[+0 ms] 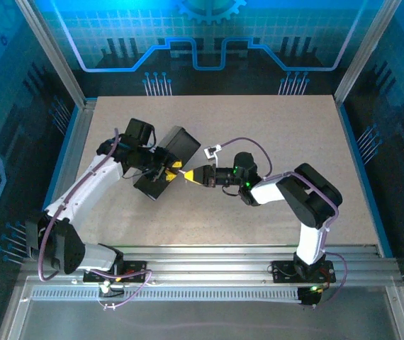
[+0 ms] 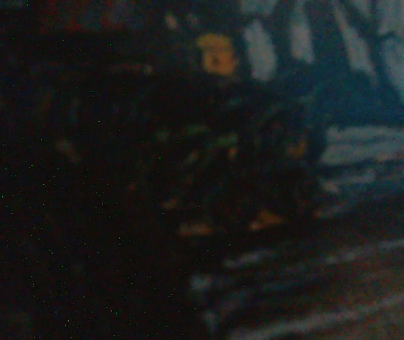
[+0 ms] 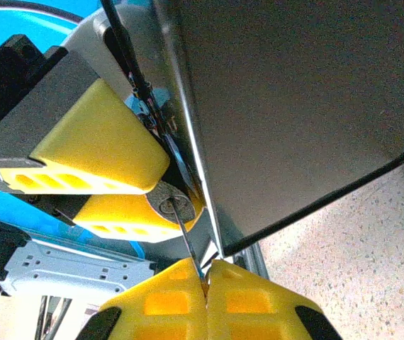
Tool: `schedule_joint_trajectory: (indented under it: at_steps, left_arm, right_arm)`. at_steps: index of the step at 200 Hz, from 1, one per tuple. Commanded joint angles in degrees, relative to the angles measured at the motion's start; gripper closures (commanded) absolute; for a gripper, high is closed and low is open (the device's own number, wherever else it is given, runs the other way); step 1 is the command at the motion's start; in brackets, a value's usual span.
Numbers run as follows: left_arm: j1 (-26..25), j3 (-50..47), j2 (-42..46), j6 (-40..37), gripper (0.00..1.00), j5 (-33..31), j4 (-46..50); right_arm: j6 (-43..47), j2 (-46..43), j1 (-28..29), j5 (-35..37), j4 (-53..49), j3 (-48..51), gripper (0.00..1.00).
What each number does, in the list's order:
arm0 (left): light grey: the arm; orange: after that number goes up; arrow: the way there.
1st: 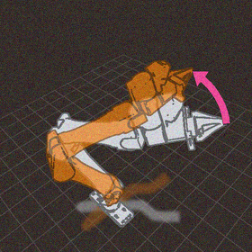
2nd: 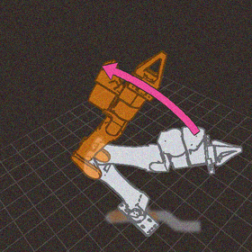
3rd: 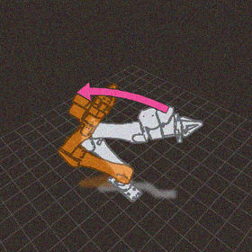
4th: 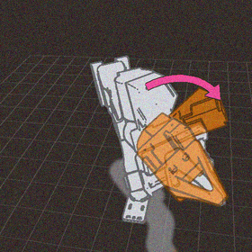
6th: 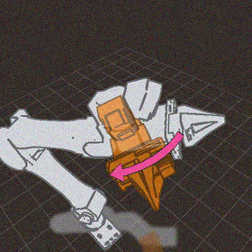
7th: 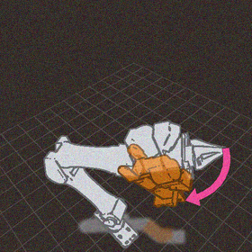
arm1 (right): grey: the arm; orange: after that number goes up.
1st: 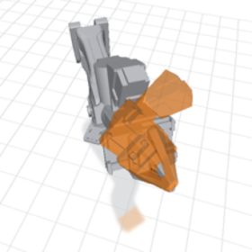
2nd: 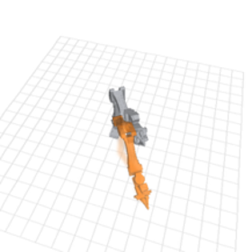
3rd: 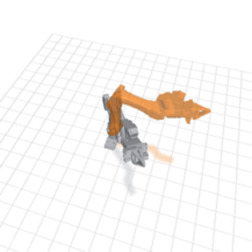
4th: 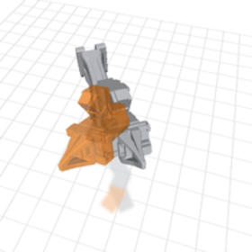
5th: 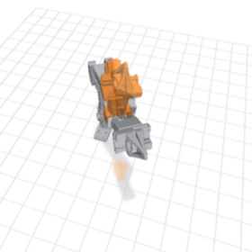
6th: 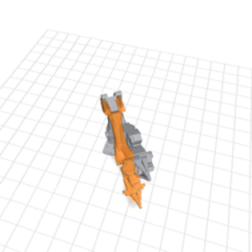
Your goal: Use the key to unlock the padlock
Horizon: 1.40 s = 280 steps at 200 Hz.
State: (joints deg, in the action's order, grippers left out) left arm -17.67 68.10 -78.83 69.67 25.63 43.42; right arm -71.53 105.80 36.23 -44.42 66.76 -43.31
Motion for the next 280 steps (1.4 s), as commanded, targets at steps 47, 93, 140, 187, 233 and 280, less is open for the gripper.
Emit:
schedule_joint_trajectory:
  at_steps: [47, 93, 140, 187, 233, 280]
  left_arm:
    - [-0.7, 2.2, -0.6, -4.2, 1.00, 7.2, -3.7]
    - [-0.1, 2.1, -0.3, -3.8, 1.00, 9.3, -5.2]
    - [1.6, 1.6, -0.3, -4.3, 1.00, 11.5, -6.3]
    - [2.5, 1.5, -0.1, -4.9, 1.00, 11.7, -5.3]
    - [3.0, 2.2, -0.5, -6.4, 1.00, 12.4, -4.0]
    - [4.1, 2.5, -0.4, -7.7, 1.00, 13.6, -3.0]
  right_arm:
    - [15.0, -9.3, 2.3, -1.3, -17.1, -4.1, 1.00]
    - [2.5, -2.6, 0.5, -4.1, -0.3, -2.7, 1.00]
    - [4.1, -3.6, -0.9, -4.7, -1.2, 0.0, 1.00]
    - [5.0, -2.4, -2.5, -6.1, -0.7, 0.9, 1.00]
    - [6.6, -2.6, -3.6, -7.7, -1.6, 1.6, 1.00]
    - [9.1, -2.8, -4.6, -8.6, -4.5, 2.2, 1.00]
